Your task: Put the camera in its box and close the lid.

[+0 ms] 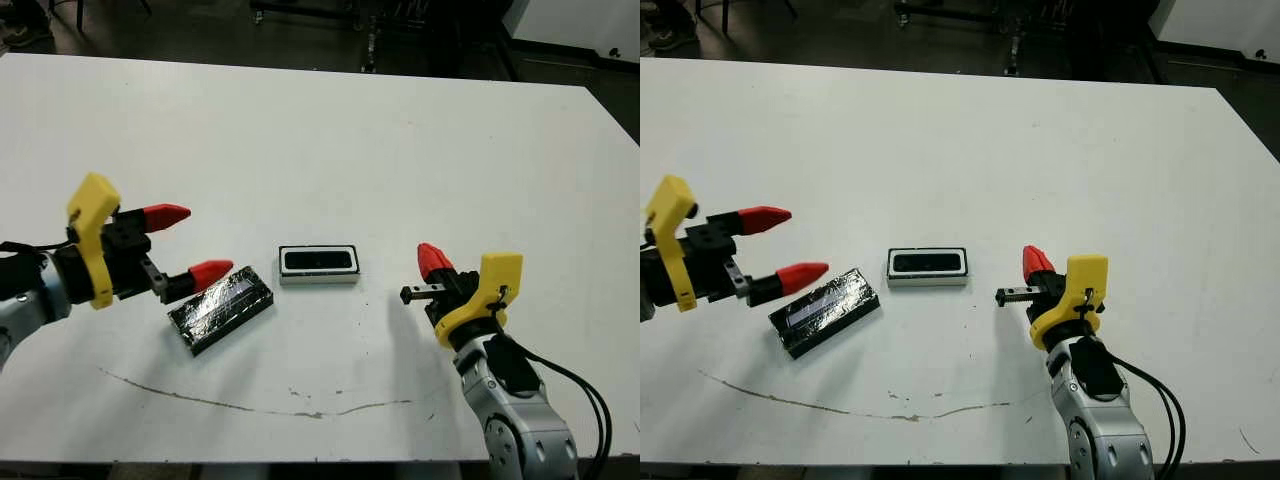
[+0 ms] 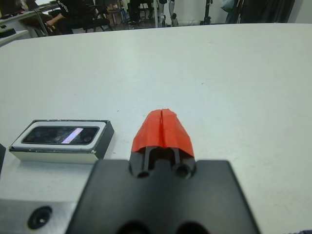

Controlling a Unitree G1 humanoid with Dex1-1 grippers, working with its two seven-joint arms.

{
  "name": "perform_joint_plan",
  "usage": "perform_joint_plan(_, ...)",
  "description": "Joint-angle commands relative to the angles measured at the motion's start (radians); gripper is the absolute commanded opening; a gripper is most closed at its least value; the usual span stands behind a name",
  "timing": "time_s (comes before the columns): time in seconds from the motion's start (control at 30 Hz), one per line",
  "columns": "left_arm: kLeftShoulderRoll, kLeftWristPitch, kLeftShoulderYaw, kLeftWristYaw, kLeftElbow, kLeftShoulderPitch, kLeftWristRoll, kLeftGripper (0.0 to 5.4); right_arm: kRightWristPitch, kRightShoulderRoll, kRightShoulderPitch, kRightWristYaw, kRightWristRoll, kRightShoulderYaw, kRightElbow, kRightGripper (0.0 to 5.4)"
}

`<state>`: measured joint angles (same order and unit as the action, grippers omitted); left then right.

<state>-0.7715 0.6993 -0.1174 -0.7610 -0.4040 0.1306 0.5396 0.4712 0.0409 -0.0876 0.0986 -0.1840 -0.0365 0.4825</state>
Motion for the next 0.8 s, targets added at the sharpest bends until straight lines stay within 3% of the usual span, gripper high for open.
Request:
perform_joint_plan(0.03, -0.022, -0.013, 0.036, -0.001, -0.023, -0.001, -0.042, 5.4, -0.008, -0.007, -0.01, -0.008, -0.003, 0.005, -0.008, 0.02)
perform_joint_plan(0.2, -0.025, -0.121, 0.111, 0.002, -0.045, -0.04, -0.165, 5.4, 0.01, -0.006, -0.008, -0.016, -0.005, 0.005, 0.003, 0.02)
perform_joint_plan(0.3, -0.021, -0.149, 0.141, -0.007, -0.04, -0.056, -0.202, 5.4, 0.007, -0.006, -0.007, -0.017, -0.007, 0.004, 0.002, 0.02)
perform_joint_plan(0.57, 0.003, -0.097, 0.142, -0.033, -0.017, -0.078, -0.151, 5.4, 0.005, -0.01, -0.002, -0.019, -0.003, 0.001, -0.006, 0.02)
perform_joint_plan(0.67, -0.003, -0.14, 0.152, -0.059, 0.011, -0.075, -0.166, 5.4, 0.003, -0.01, -0.004, -0.02, -0.001, -0.002, -0.011, 0.02)
perform_joint_plan(0.8, -0.003, -0.113, 0.152, -0.068, 0.02, -0.064, -0.157, 5.4, -0.002, -0.01, -0.009, -0.016, -0.005, -0.003, -0.015, 0.02)
